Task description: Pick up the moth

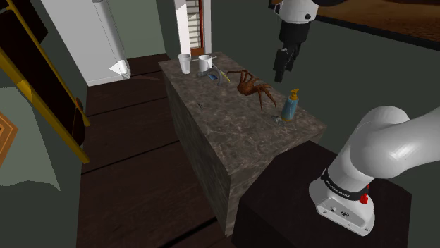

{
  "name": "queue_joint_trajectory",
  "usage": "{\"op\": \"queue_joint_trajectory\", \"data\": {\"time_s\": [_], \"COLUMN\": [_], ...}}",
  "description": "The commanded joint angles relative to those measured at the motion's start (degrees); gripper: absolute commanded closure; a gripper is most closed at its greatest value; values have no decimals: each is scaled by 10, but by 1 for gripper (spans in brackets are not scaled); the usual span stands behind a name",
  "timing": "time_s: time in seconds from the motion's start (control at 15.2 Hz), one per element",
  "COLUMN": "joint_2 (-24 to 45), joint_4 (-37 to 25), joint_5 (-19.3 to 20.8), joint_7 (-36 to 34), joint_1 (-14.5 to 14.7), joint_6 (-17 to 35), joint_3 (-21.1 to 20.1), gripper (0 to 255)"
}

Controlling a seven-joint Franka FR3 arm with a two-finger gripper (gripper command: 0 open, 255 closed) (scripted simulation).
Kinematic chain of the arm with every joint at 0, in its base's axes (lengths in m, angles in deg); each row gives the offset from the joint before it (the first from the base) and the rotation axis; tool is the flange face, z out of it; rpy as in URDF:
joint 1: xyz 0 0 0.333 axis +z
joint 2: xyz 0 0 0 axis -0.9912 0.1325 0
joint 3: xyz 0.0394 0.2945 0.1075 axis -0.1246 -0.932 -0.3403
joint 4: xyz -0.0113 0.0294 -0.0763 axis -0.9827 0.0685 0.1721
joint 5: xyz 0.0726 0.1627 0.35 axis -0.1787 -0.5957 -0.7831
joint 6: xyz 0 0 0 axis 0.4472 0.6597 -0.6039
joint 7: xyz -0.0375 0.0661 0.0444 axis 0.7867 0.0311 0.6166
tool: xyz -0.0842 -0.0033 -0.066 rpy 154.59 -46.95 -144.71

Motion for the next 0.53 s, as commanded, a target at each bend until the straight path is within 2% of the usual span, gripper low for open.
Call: {"op": "queue_joint_trajectory", "data": {"time_s": [0.0,0.46], "joint_2": [0,19], "joint_4": [0,99], "joint_5": [0,37], "joint_7": [0,67], "joint_1": [0,-20], "joint_6": [0,131], "joint_3": [0,63], "gripper": [0,0]}}
